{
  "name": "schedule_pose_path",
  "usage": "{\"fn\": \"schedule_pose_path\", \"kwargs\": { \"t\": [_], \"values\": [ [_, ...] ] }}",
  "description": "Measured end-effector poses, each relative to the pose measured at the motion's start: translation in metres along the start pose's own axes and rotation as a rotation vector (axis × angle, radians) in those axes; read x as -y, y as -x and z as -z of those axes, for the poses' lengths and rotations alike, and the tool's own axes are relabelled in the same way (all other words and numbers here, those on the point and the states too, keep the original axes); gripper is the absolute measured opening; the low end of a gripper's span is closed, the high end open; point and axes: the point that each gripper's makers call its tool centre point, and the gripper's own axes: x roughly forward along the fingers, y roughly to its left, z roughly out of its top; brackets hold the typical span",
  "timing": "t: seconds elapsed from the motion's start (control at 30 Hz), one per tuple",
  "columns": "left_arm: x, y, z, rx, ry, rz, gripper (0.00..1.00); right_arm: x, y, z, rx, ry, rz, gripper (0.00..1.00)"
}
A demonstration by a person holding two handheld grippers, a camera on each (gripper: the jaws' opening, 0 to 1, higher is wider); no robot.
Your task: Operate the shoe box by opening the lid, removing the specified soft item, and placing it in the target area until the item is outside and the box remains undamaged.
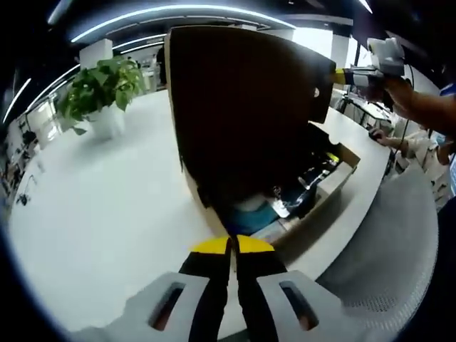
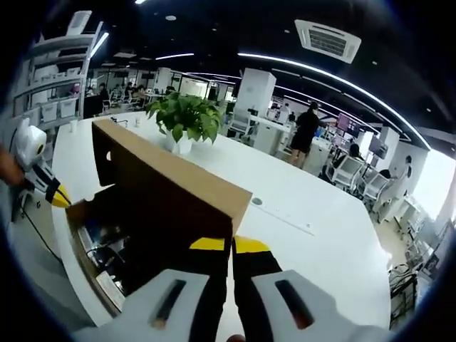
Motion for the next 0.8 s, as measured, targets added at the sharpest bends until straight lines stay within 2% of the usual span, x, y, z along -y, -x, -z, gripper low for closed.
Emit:
{"fn": "schedule_pose_path", "kwargs": {
  "t": [0.03,0.17,0.3,0.47,0.8],
  "values": [
    [-0.001,0.000,0.001,-0.004,-0.020,-0.003,0.00,0.000,-0.001,0.000,0.000,0.000,0.000,0.00],
    [0.000,0.000,0.001,-0.005,-0.015,-0.002,0.00,0.002,-0.004,-0.001,-0.002,-0.001,0.001,0.00],
    [-0.001,0.005,-0.004,0.002,-0.015,-0.022,0.05,0.002,-0.004,-0.002,-0.003,0.002,0.001,0.00],
    [0.000,-0.003,0.011,-0.052,-0.019,-0.011,0.05,0.003,-0.005,-0.002,-0.004,0.000,0.001,0.00],
    [0.002,-0.004,0.009,-0.044,-0.010,-0.002,0.05,0.009,-0.014,-0.005,-0.011,0.000,0.000,0.00]
  ]
}}
